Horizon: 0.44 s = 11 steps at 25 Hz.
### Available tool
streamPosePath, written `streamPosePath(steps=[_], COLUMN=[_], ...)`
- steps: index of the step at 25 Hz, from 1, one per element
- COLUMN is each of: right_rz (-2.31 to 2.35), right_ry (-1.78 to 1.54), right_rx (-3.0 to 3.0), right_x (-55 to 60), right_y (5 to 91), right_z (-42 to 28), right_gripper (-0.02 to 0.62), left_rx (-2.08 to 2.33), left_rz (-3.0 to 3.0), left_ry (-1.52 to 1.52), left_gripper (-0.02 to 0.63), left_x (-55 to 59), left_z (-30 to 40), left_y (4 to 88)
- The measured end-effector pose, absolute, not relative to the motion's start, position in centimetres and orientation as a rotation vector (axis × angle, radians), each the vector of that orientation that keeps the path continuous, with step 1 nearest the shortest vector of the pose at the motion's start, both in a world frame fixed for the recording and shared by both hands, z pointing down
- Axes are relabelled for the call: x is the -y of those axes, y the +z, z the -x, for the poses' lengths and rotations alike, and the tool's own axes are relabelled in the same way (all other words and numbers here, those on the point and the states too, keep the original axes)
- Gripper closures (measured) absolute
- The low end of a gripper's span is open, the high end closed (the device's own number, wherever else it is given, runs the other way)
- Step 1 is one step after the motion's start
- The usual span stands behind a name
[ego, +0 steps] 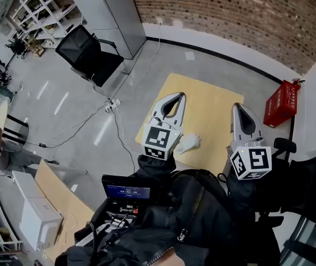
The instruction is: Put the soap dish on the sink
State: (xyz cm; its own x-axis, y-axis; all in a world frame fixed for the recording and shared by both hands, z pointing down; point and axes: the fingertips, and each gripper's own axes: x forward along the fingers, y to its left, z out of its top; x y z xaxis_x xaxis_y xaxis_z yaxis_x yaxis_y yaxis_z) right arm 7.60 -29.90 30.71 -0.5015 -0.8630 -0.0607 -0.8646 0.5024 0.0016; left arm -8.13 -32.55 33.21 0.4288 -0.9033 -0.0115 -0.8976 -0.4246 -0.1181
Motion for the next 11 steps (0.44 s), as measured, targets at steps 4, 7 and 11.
streamPosePath(steps=[4,7,11], right_rz=[1.535,1.535,1.537], right_ry=[0.046,0.04,0.034], right_rx=[-2.68,-2.681,-2.681], right_x=[29.86,29.84,29.59], right_y=[30.74,30.89,31.07], right_z=[-7.52,-7.57,-7.6], right_gripper=[0.591,0.591,0.591], left_rx=[-1.628,-1.626,-1.616], left_rz=[2.561,2.564,2.572], left_ry=[-0.084,-0.088,-0.098], left_gripper=[0.603,0.603,0.603], left_x=[32.52,32.5,32.29], left_z=[8.23,8.13,7.95], left_y=[33.21,33.35,33.57])
